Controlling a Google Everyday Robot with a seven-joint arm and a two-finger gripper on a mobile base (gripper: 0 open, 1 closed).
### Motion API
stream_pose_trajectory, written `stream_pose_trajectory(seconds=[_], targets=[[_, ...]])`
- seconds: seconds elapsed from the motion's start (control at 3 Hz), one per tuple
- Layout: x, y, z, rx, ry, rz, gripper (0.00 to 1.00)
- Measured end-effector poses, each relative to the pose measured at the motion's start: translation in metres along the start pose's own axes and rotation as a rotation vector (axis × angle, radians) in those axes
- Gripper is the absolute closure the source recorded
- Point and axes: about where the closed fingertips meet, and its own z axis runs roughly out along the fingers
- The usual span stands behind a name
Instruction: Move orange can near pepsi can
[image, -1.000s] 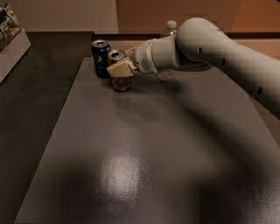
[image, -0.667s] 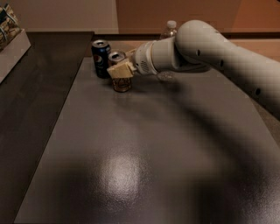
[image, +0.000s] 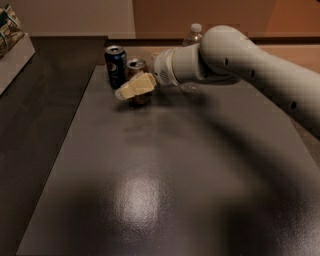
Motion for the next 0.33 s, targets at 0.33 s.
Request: stream_pose_trajectory(seconds=[0.33], targets=[[0.0,0.0001,0.0001,0.0,0.0,0.0,0.0]])
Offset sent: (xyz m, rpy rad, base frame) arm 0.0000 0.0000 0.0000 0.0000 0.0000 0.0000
